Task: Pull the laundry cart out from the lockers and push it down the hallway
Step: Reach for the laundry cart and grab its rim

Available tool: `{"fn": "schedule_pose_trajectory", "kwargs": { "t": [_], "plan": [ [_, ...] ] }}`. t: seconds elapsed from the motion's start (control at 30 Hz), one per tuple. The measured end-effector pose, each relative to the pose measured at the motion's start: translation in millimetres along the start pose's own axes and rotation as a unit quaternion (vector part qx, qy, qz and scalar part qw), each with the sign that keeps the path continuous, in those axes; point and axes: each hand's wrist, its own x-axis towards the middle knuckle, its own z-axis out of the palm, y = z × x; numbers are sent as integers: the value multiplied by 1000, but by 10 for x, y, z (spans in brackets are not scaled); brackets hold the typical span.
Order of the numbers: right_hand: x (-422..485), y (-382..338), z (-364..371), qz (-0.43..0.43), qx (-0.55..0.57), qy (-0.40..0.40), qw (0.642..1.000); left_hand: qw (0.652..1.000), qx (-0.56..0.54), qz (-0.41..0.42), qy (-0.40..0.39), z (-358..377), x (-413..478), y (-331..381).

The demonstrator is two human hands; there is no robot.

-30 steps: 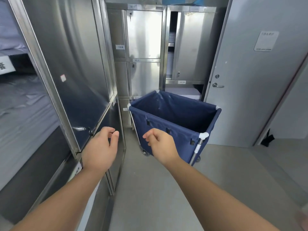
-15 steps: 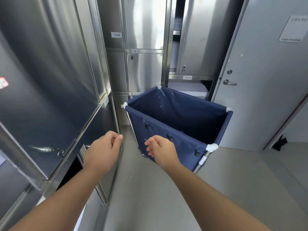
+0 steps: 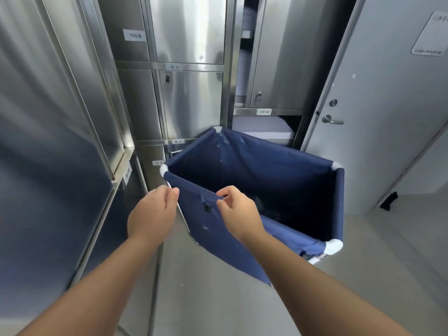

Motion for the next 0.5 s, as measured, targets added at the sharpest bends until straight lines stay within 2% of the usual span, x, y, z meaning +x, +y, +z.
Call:
{"fn": "schedule_pose_trajectory", "kwargs": {
  "t": [0.27, 0.5],
  "plan": [
    [962, 321, 334, 8, -91, 13, 996, 998, 25, -13, -62, 563, 1028, -343],
    [1908, 743, 517, 24, -137, 35, 990, 996, 53, -12, -71, 1081, 1893, -417]
  ]
}}
